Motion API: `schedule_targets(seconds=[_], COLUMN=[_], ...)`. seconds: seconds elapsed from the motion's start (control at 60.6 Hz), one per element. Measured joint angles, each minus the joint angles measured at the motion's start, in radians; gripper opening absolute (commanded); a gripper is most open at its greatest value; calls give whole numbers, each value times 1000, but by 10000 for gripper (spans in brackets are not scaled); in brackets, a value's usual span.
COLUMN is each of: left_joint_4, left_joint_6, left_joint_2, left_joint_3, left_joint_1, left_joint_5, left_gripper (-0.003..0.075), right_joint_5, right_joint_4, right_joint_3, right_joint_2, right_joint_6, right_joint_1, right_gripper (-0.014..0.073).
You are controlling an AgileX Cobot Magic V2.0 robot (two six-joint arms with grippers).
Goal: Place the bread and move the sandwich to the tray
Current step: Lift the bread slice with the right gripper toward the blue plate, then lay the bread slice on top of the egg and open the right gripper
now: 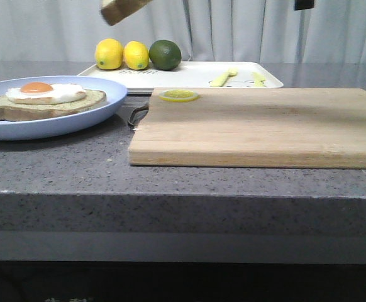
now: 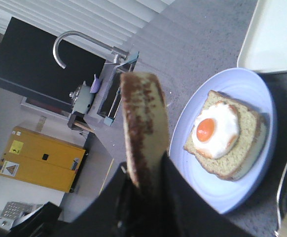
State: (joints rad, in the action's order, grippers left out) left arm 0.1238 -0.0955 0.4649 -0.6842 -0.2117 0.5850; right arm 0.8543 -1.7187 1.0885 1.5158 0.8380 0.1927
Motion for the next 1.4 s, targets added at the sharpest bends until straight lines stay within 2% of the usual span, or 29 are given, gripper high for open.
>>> schedule_targets(seconds=[0.165, 0.313, 0.462, 0.726, 0.973, 1.089, 1.204, 1.32, 1.402], left_joint_4=[0, 0, 0, 0, 0, 0, 0, 0, 0], left_joint_6=[0, 0, 0, 0, 0, 0, 0, 0, 0], left_joint_2=[0, 0, 0, 0, 0, 0, 0, 0, 0], left_joint_3=[0, 0, 0, 0, 0, 0, 0, 0, 0], left_joint_1=[0, 0, 0, 0, 0, 0, 0, 0, 0], left_joint_5=[0, 0, 0, 0, 0, 0, 0, 0, 0], left_gripper=[421, 421, 421, 421, 421, 421, 421, 421, 421], right_joint_5=[-204, -297, -374, -487, -491, -491, -490, -474, -436], right_joint_4=[-43, -56, -68, -78, -80, -80, -57, 27, 97], right_joint_3=[32, 113, 208, 348, 398, 399, 399, 400, 400], right_joint_2=[24, 92, 184, 354, 440, 452, 452, 452, 452], right_joint_6=[48, 47, -23, -190, -225, -224, -224, -224, -222], right_joint_1=[174, 263, 336, 407, 409, 409, 409, 409, 402], right_gripper=[126, 126, 126, 126, 139, 202, 314, 404, 420])
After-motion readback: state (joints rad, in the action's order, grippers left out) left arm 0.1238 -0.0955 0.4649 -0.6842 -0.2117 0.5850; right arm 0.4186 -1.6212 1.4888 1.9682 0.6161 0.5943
